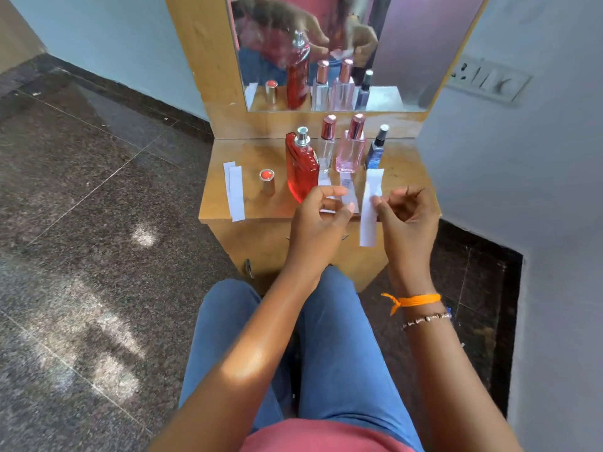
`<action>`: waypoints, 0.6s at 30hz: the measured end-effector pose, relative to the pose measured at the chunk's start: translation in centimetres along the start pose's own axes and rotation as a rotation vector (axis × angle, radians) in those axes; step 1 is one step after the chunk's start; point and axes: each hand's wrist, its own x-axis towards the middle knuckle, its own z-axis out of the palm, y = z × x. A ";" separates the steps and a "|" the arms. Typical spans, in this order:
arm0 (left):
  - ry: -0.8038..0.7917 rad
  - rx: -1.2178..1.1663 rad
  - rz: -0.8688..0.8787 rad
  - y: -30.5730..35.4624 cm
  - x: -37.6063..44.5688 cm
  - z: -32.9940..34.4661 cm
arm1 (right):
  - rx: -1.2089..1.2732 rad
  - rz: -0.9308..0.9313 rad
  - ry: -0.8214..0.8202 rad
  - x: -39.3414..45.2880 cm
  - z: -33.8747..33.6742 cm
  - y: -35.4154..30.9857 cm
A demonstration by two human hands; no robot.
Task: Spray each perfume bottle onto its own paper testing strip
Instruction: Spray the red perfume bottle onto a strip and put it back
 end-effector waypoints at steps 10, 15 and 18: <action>-0.177 0.213 0.005 -0.4 0.7 2.1 | -0.421 -0.030 0.104 7.4 -0.4 2.5; -0.185 0.210 -0.017 -0.7 0.9 2.2 | -0.490 -0.075 0.084 7.9 -0.2 2.9; -0.184 0.207 -0.030 -0.8 1.1 2.3 | -0.508 -0.095 0.074 7.8 -0.1 3.0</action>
